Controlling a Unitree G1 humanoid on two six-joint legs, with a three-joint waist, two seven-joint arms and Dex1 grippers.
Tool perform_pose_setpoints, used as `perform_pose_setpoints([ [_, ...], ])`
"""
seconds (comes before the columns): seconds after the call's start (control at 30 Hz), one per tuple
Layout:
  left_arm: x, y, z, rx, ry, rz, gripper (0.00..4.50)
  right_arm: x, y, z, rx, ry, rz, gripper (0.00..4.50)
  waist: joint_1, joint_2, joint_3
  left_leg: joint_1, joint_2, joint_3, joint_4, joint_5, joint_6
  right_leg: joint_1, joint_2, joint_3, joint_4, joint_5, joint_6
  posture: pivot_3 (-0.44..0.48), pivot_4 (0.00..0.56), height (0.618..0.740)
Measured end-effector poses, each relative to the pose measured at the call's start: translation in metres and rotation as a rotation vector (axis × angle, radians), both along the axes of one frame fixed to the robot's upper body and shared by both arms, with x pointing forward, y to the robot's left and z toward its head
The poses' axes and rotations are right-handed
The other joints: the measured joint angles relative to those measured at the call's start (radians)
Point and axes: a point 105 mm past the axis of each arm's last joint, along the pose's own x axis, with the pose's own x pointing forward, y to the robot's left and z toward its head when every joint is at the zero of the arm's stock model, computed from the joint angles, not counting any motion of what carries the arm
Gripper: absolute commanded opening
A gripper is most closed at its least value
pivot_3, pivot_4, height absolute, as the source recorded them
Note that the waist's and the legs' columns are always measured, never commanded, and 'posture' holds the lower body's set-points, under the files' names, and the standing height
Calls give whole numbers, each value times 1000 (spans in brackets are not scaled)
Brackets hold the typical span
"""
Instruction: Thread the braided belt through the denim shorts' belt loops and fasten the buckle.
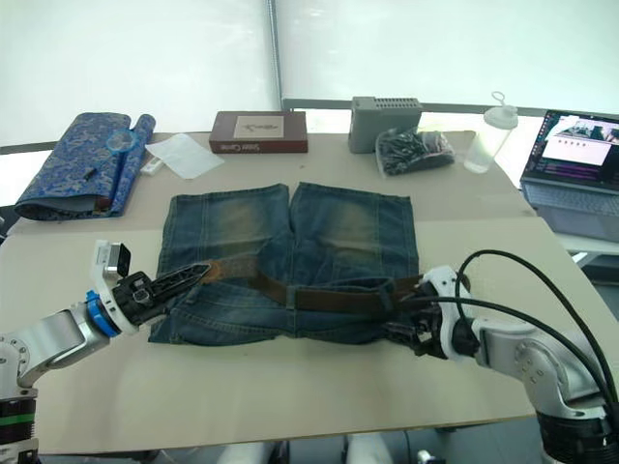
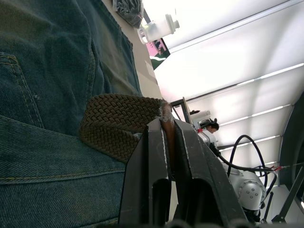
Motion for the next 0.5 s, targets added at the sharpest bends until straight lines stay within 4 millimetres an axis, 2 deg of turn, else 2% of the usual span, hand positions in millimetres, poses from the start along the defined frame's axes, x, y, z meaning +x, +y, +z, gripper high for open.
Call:
perform_pose_setpoints([
  [0.17,1,-1,2,7,-13,10,0,9,2,-3,-44,-22,-18,2048,1,0,0,0,0,0,0,0,0,0,0,0,0,0,0,0,150,740],
  [0.37,0,0,2,15,-14,28,0,17,-9,-4,-124,-65,-40,19,2,0,0,1,0,0,0,0,0,1,0,0,0,0,-1,0,150,740],
  [0.5,1,-1,2,-12,-16,44,0,36,-33,1,-178,-114,-134,19,11,0,0,2,-2,0,1,0,2,4,-3,0,-2,-2,-3,0,150,740],
])
